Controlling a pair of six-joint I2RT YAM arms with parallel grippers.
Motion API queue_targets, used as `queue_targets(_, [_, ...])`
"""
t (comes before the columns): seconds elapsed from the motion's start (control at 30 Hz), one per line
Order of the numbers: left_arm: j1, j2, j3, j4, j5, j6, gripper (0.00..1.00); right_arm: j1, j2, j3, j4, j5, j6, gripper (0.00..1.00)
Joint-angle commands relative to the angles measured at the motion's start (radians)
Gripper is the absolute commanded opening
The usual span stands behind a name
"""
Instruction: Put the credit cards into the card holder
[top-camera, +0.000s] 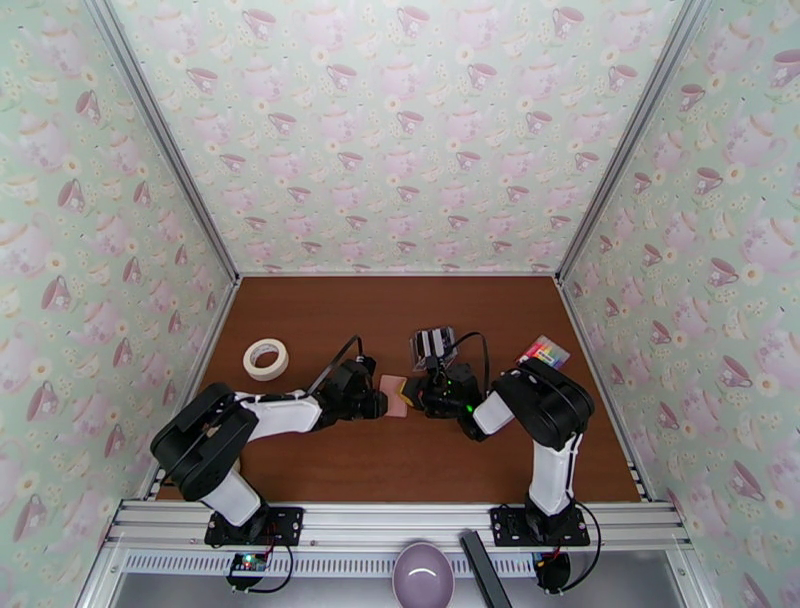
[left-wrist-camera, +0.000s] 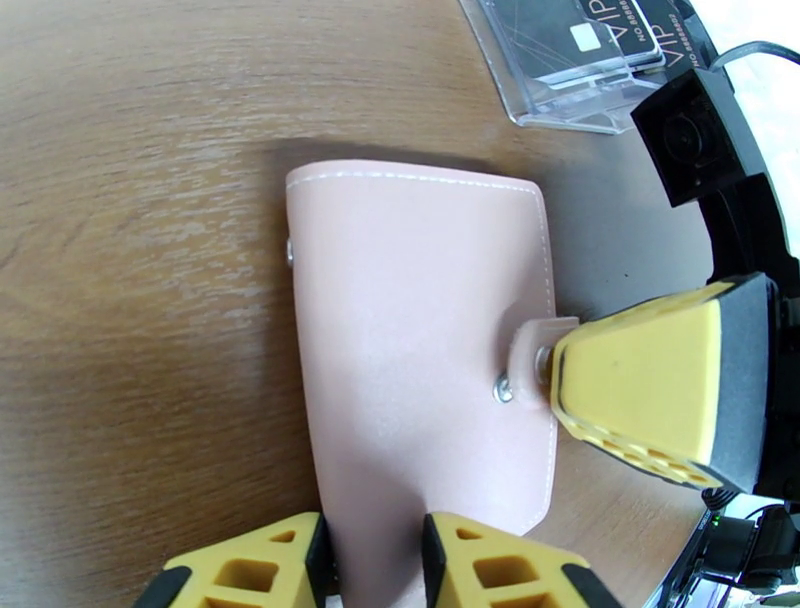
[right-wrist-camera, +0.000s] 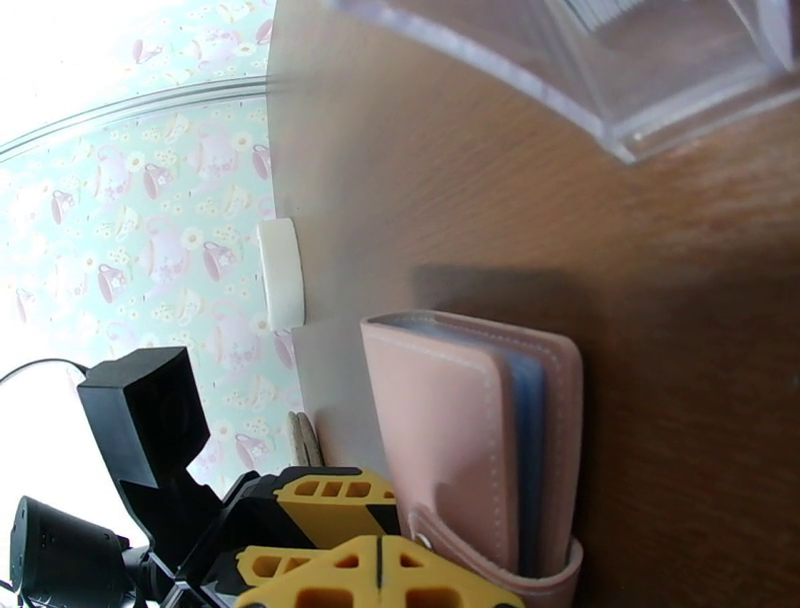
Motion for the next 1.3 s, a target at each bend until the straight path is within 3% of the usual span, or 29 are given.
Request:
queue_targets(0.0, [-0.011, 0.043, 0.016, -0.113, -0.030, 0.010, 0.31, -0.009, 0.013, 0.001, 0.001, -0.025, 0.025, 0.02])
queue_targets(0.4, [0.004, 0.073, 0.091, -0.217, -0.088, 0.042, 0.32, -0.072, -0.065, -0.010, -0.112, -0.045, -0.029, 0.04])
queue_targets(0.63, [0.023, 0.101, 0.139, -0.260, -0.114, 0.087, 0.37, -0.073, -0.084, 0.022, -0.266, -0.015, -0.093, 0.03])
queue_targets(0.83, [0.038, 0.075, 0.145, -0.270, -0.100, 0.109, 0.43, -0.067, -0.085, 0.042, -0.294, -0.017, -0.097, 0.03])
queue_targets(0.97, [0.067, 0.020, 0.119, -0.228, -0.061, 0.084, 0.58, -0.050, -0.076, 0.054, -0.316, -0.011, -0.106, 0.03])
queue_targets(1.27, [0.176, 0.108, 0.178, -0.110, 0.119, 0.089, 0.55, -0.040, -0.052, 0.055, -0.301, -0.002, -0.095, 0.03])
